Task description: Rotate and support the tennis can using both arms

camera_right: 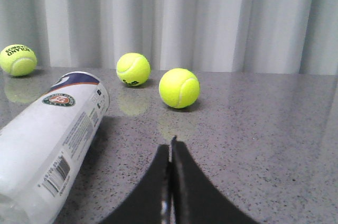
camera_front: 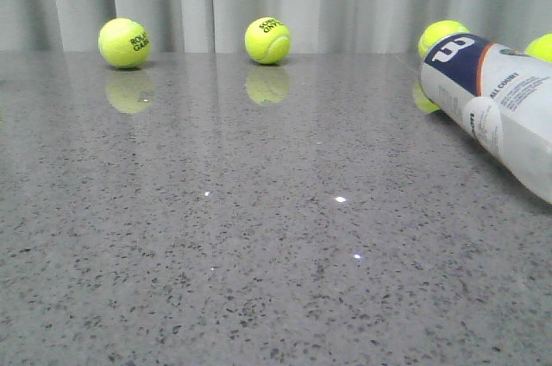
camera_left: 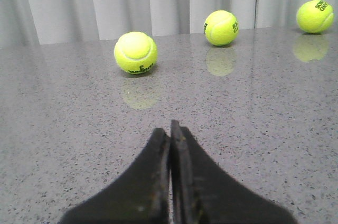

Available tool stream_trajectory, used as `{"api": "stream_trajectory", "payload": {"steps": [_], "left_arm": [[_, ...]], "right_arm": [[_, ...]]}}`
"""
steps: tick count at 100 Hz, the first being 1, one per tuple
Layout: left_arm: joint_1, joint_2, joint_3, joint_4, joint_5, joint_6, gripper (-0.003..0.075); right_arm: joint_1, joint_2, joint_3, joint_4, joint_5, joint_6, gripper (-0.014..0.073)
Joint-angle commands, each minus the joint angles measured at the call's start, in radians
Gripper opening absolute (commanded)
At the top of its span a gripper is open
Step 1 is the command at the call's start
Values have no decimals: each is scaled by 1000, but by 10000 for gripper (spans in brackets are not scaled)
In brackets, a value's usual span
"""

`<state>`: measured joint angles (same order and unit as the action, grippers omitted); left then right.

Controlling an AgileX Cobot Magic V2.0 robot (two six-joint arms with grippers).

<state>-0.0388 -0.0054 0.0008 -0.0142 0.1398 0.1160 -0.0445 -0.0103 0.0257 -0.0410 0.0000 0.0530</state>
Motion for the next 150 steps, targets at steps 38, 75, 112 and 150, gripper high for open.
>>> {"api": "stream_trajectory", "payload": {"steps": [38, 75, 112, 150], "left_arm": [[-8, -35, 45, 0, -83, -9, -18], [-8, -35, 45, 0, -83, -9, -18], [-8, -35, 45, 0, -83, -9, -18], [-8, -35, 45, 0, -83, -9, -18]], "right_arm": [[-4, 180, -305, -11, 202, 1, -61], [-3, 577, -683, -11, 581, 1, -46], [102, 841, -960, -10, 778, -26, 637], [222, 1133, -1148, 233, 931, -27, 632]]}}
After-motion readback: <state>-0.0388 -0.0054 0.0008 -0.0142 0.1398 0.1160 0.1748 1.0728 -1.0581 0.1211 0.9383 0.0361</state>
